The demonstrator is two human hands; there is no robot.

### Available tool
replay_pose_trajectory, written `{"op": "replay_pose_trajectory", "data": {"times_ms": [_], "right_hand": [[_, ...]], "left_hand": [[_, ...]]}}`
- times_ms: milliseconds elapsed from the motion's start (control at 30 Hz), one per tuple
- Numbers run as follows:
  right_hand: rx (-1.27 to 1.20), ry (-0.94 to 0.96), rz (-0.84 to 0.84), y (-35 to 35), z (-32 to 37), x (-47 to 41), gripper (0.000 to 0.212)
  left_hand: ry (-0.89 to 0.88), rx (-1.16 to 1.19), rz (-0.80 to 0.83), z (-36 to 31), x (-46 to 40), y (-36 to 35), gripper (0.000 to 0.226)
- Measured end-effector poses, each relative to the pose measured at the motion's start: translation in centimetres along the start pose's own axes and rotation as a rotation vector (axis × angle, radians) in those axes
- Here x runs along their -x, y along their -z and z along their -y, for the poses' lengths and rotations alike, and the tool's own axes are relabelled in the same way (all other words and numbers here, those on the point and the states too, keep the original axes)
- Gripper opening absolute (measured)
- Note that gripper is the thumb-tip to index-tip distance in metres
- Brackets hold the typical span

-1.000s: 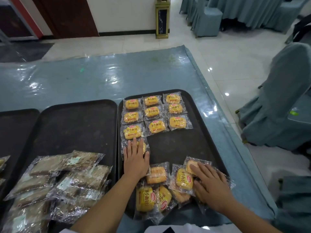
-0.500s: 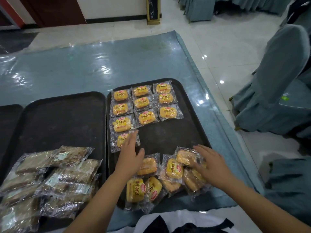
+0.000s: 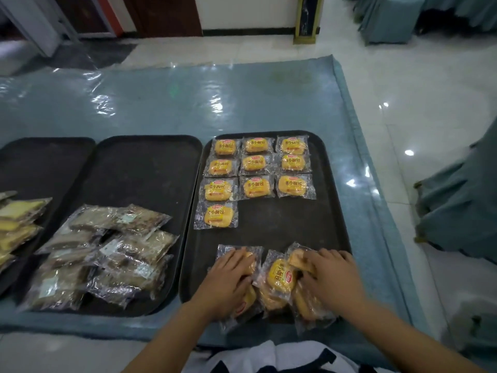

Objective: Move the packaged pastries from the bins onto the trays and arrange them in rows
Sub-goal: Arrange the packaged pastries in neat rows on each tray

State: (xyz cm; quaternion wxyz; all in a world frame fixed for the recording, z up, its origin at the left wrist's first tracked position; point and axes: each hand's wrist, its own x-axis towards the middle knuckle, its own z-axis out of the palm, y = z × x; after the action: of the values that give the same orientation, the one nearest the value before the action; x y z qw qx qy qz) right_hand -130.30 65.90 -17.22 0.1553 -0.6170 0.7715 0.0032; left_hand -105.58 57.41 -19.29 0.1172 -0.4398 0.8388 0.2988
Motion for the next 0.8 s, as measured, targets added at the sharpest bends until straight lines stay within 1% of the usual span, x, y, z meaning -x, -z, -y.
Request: {"op": "replay_pose_trajectory", "data": {"times_ms": [67,133,167,267,333,400,467,533,600,667,700,767,800], "right_hand": [[-0.05,0.049,-0.072,0.7,-0.9,-0.9,0.029],[-0.183,0.046,-0.096,2.1,-1.6,-2.2,0.024],[-0.3,0.017,-0.056,3.3,-1.8,-2.9,0.021],[-0.773,-0.076,0.166,7.4,-1.6,-4.7,0.022],[-0.943,-0.058,0.313,9.6,-1.7,-5.5,0.026],[-1.0,0.017,0.424,10.8,-1.6,-6.0,0.028],[-1.058,0.07,0.496,11.4,-1.2,-6.3,0.029],[-1.1,0.099,0.555,11.6,-0.5,-6.3,0.029],[-1.069,0.135,0.578,11.6,0.1,-6.4,0.028],[-1.01,0.175,0.54,11.5,0.7,-6.4,0.029],[-0.935,0.207,0.461,11.3,0.9,-6.4,0.027],[-0.728,0.23,0.173,10.4,1.4,-6.1,0.019],[-0.639,0.243,0.022,10.0,1.8,-5.4,0.028]], "left_hand": [[0.011,0.031,-0.003,0.0,0.1,0.2,0.053],[0.037,0.136,-0.085,-0.3,0.5,0.7,0.049],[0.064,0.23,-0.149,-0.8,0.7,1.1,0.046],[0.135,0.613,-0.313,-3.4,1.5,3.2,0.036],[0.128,0.849,-0.329,-5.6,1.8,4.9,0.034],[0.125,1.038,-0.308,-7.5,1.6,6.2,0.041],[0.141,1.225,-0.291,-8.9,1.3,6.9,0.048],[0.151,1.415,-0.281,-9.9,1.2,7.2,0.041],[0.152,1.497,-0.289,-10.4,1.4,7.2,0.032],[0.166,1.521,-0.302,-10.4,1.5,7.0,0.025],[0.184,1.535,-0.315,-10.2,1.5,6.9,0.02],[0.261,1.589,-0.352,-9.8,1.3,6.7,0.013],[0.317,1.612,-0.377,-9.4,1.1,6.6,0.014]]}}
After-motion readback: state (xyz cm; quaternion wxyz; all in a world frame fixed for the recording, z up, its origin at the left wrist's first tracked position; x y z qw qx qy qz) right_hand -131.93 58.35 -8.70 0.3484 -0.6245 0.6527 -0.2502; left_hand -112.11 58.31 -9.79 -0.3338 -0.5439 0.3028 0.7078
